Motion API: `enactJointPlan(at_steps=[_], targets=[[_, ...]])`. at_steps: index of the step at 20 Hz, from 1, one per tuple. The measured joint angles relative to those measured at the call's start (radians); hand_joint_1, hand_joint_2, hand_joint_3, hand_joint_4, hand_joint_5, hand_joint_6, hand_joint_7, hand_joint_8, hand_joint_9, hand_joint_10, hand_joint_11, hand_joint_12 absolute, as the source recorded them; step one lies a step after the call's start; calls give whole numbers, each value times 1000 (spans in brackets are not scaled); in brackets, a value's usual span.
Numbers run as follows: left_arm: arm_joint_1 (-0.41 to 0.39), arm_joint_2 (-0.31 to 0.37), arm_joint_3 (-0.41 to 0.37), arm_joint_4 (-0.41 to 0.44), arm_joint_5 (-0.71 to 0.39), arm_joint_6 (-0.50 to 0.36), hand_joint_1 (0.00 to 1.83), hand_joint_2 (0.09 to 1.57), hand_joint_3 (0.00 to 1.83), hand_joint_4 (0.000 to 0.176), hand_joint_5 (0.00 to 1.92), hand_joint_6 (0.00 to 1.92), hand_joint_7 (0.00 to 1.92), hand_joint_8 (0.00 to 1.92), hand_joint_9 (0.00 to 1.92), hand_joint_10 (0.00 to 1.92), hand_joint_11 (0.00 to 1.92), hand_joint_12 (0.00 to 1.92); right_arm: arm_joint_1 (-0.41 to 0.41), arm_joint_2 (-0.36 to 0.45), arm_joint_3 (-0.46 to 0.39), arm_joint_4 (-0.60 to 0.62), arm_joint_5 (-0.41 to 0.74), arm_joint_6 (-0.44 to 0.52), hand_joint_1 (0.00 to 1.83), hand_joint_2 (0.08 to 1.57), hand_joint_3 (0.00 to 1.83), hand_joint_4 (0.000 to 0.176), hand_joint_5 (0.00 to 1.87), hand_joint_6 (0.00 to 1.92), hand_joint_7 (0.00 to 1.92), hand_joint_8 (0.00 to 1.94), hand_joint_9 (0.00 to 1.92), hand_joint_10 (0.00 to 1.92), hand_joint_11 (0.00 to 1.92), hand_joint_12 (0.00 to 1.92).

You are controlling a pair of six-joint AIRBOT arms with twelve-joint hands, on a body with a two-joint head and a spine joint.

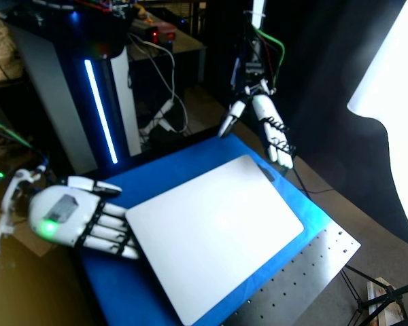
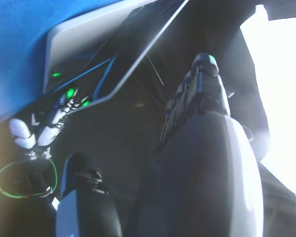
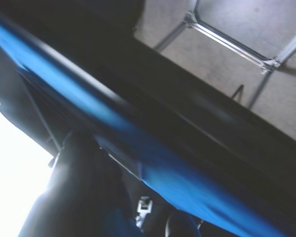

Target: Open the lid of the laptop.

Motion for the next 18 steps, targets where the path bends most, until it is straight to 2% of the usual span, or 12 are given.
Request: enactJointPlan(at_steps=[2,3,5,9,10,12,13,14,15,16,18], targets=[[0,0,0,7,-1,0,513,964,0,55,0,0,0,0,0,0,0,0,13,-7,5,-10,-3,0,0,1234,0,0,0,0,0,0,0,0,0,0],[0,-3,1,4,-4,0,534,982,3,29,0,0,0,0,0,0,0,0,21,-15,8,-10,-7,1,0,1230,0,0,0,0,0,0,0,0,0,0],[0,-9,6,2,-3,-2,535,987,3,21,0,0,0,0,0,0,0,0,27,-24,16,-12,-10,3,0,1222,0,0,0,0,0,0,0,0,0,0],[0,-16,8,0,-4,-4,522,999,3,30,0,0,0,0,0,0,0,0,39,-45,32,-12,-8,14,0,1220,0,0,0,0,0,0,0,0,0,0],[0,-20,12,0,-3,-5,533,1005,4,13,0,0,0,0,0,0,0,0,39,-56,39,-9,-9,21,0,1226,0,0,0,0,0,0,0,0,0,0],[0,-25,13,-9,-2,-6,547,1008,4,37,0,0,0,0,0,0,0,0,53,-77,60,-40,-21,63,0,1257,9,0,0,0,0,0,0,0,0,0],[0,-25,13,-10,-3,-6,563,995,0,56,0,0,0,0,0,0,0,0,73,-90,73,-64,-39,82,0,1247,3,0,0,0,0,0,0,0,0,0],[0,-25,13,-11,-3,-5,571,992,0,43,0,0,0,0,0,0,0,0,90,-101,83,-85,-57,89,0,1259,8,0,0,0,0,0,0,0,0,0],[0,-25,14,-10,-5,-6,548,986,0,49,0,0,0,0,0,0,0,0,102,-110,87,-103,-73,90,0,1268,11,0,0,0,0,0,0,0,0,0],[0,-25,17,-8,-5,-8,581,982,0,32,0,0,0,0,0,0,0,0,106,-114,88,-116,-83,91,0,1269,10,0,0,0,0,0,0,0,0,0],[-9,-34,39,-11,5,-8,631,964,0,56,0,0,0,0,0,0,0,0,106,-115,92,-124,-89,90,0,1244,0,0,0,0,0,0,0,0,0,0]])
